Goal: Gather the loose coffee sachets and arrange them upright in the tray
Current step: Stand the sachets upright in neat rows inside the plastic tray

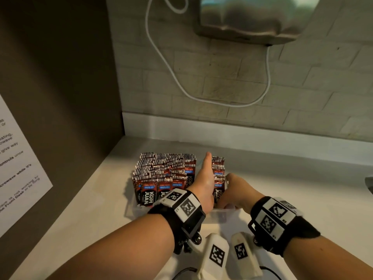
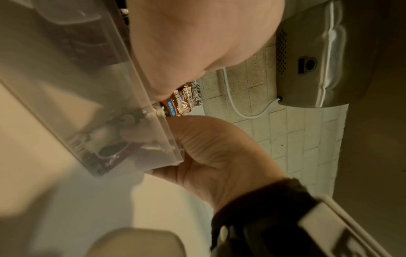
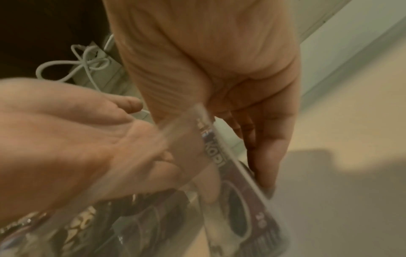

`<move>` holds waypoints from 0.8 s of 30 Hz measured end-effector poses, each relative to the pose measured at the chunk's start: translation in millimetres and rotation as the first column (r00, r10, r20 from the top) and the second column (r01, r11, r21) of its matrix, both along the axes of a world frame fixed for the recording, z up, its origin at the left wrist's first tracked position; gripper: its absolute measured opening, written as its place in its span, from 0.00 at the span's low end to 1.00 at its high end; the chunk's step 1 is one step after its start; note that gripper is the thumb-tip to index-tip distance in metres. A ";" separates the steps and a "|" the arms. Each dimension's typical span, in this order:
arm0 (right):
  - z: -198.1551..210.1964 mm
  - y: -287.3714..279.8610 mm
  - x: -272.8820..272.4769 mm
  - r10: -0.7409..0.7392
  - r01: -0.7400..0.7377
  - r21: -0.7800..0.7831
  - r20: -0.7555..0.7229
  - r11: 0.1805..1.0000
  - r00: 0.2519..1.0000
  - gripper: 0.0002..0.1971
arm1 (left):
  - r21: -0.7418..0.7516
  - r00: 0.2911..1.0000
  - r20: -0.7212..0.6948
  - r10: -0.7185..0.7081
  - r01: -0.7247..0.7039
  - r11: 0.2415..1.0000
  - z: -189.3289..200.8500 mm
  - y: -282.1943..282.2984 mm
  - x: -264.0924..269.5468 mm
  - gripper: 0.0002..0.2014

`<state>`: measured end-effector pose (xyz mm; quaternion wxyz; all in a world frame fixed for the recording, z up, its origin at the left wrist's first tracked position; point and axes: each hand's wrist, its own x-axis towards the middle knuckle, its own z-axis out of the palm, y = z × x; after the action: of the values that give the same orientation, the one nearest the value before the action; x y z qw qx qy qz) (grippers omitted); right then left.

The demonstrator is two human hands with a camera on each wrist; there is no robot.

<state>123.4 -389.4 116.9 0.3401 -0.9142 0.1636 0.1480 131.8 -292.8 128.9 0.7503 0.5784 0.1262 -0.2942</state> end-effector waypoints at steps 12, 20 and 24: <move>1.1 5.2 8.6 0.138 -0.099 -0.225 0.164 0.969 0.977 0.13 | 0.000 0.997 0.023 0.080 -0.080 0.997 -8.6 -5.1 1.2 0.31; -3.6 3.6 5.2 0.101 -0.083 -0.094 0.201 0.992 0.974 0.13 | -0.005 0.978 0.163 0.132 -0.133 0.991 -13.8 -9.5 -5.8 0.45; -2.7 3.9 5.7 0.113 -0.101 -0.072 0.185 0.992 0.976 0.13 | 0.045 0.994 0.097 0.051 -0.055 0.997 -6.0 -7.0 -6.4 0.38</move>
<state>129.1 -385.5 114.2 0.3170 -0.9417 0.0857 0.0734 125.4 -299.8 122.9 0.7492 0.6058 0.1123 -0.2431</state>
